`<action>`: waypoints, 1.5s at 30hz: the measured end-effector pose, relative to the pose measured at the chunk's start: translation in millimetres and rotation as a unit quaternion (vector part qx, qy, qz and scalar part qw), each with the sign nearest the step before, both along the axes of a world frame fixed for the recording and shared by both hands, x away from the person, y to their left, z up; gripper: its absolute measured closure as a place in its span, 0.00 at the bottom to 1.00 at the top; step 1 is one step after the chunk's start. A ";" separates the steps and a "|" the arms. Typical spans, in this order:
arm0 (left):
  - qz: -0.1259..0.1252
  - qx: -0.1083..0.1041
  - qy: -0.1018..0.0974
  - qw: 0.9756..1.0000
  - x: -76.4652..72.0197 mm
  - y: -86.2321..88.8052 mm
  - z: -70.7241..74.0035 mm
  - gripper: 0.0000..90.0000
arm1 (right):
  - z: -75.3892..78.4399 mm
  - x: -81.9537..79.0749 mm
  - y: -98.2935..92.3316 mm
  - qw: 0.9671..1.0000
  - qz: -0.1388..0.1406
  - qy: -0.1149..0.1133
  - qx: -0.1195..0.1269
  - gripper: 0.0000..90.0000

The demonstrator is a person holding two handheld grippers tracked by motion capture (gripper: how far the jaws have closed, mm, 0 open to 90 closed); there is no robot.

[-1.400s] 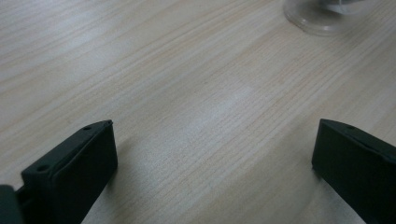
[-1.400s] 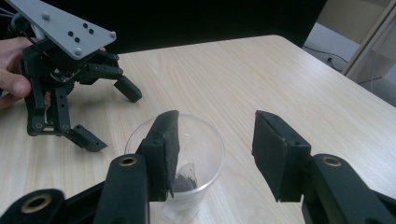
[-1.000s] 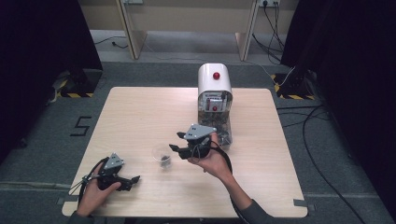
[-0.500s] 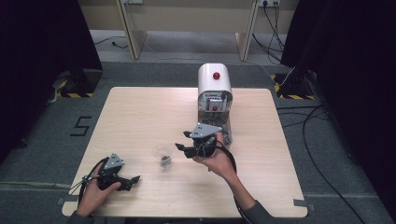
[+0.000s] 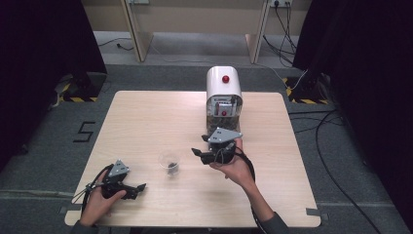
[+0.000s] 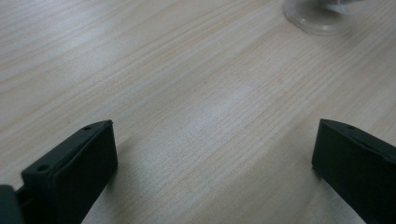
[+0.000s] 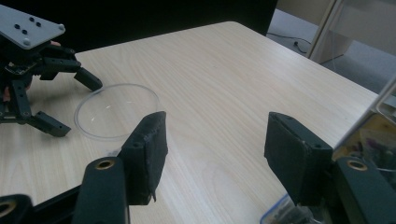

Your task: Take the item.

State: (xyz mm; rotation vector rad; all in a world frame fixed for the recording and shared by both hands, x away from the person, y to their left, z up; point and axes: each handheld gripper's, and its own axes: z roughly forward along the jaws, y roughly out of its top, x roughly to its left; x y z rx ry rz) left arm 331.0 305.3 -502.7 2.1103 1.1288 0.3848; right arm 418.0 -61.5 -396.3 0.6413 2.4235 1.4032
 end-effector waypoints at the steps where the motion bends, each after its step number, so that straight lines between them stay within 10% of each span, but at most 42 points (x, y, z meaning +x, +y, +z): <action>1: 0.000 0.000 0.000 1.000 0.0 0.0 0.0 0.00 | -0.3 0.4 -2.7 1.000 -0.004 0.000 0.000 0.44; 45: 0.000 0.000 0.000 1.000 -0.2 0.0 0.0 0.00 | -30.6 -12.8 -107.1 0.993 -0.110 0.027 -0.027 0.37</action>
